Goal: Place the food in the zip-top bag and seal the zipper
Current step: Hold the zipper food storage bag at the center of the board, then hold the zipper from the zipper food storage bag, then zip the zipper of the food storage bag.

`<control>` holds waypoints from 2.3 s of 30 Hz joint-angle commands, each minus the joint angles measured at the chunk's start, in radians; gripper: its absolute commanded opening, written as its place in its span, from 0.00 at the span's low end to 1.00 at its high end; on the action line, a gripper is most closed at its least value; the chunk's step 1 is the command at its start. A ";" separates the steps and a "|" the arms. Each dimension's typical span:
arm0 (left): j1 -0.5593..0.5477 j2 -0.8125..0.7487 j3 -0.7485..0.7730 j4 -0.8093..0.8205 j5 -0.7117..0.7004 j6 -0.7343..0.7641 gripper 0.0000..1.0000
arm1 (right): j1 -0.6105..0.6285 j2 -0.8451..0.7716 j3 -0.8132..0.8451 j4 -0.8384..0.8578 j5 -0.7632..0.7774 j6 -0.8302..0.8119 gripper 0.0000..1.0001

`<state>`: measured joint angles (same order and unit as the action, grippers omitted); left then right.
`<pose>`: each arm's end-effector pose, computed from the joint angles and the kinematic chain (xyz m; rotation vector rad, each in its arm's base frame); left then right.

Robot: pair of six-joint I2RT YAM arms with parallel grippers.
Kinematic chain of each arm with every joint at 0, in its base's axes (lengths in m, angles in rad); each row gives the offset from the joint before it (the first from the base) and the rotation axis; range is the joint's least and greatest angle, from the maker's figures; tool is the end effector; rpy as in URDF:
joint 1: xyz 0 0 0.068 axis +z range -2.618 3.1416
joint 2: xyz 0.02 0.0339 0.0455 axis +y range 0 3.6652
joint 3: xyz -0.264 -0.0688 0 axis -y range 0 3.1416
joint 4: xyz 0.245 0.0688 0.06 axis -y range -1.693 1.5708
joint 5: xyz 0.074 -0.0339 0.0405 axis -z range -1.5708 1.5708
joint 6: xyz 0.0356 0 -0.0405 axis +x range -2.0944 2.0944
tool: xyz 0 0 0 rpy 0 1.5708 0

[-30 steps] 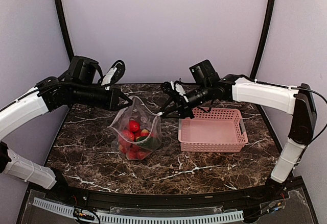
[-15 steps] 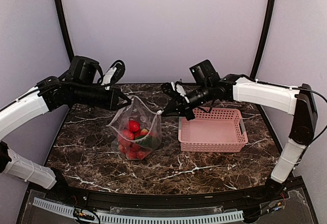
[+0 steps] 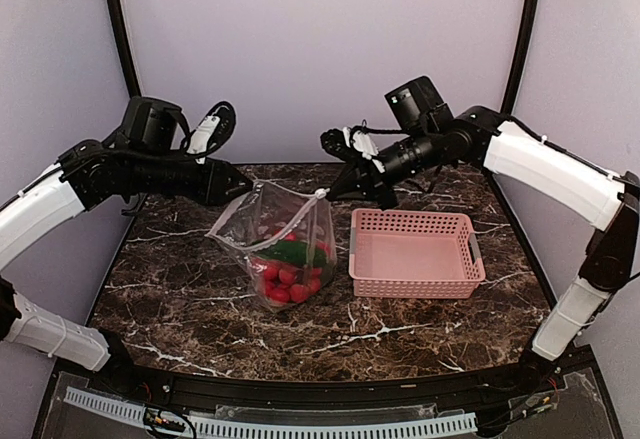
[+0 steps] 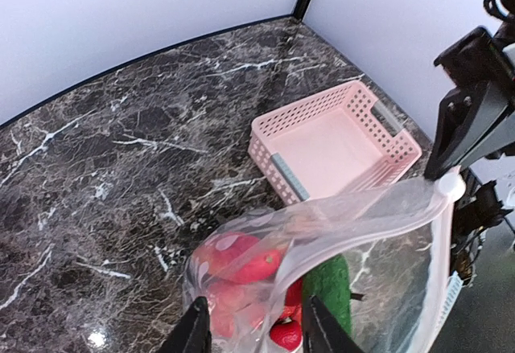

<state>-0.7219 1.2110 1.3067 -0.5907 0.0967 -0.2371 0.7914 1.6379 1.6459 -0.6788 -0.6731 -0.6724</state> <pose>0.1940 -0.1754 0.3917 0.5724 2.0582 -0.6794 0.2386 0.2731 0.3756 -1.7135 1.3616 0.8156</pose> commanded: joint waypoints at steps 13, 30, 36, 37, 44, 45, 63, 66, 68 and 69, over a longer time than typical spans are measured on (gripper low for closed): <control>-0.173 0.000 0.055 0.309 0.163 0.287 0.61 | 0.051 0.076 0.294 -0.338 0.175 0.030 0.00; -0.177 0.167 0.057 0.417 0.291 0.282 0.42 | 0.058 0.081 0.350 -0.375 0.157 0.080 0.00; -0.177 0.191 0.055 0.423 0.295 0.282 0.36 | 0.058 0.078 0.353 -0.370 0.139 0.093 0.00; -0.177 0.199 0.057 0.425 0.302 0.282 0.35 | 0.058 0.078 0.353 -0.370 0.139 0.095 0.00; -0.177 0.214 0.066 0.440 0.289 0.291 0.23 | 0.059 0.072 0.346 -0.368 0.133 0.101 0.00; -0.177 0.213 0.064 0.442 0.279 0.295 0.22 | 0.059 0.071 0.344 -0.365 0.134 0.100 0.00; -0.176 0.066 -0.081 0.429 0.157 0.310 0.01 | -0.007 0.037 0.286 -0.318 0.135 0.096 0.00; -0.177 0.017 -0.126 0.409 0.110 0.316 0.01 | -0.027 0.019 0.271 -0.310 0.139 0.095 0.00; -0.177 -0.019 -0.176 0.403 0.087 0.313 0.01 | -0.040 0.014 0.264 -0.305 0.140 0.093 0.00; -0.177 -0.042 -0.186 0.399 0.074 0.313 0.01 | -0.047 0.012 0.262 -0.305 0.143 0.093 0.00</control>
<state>-0.9028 1.2789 1.1862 -0.1272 0.2501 0.0673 0.8097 1.7164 1.9217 -0.9825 -0.5716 -0.5838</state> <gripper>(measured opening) 0.076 0.003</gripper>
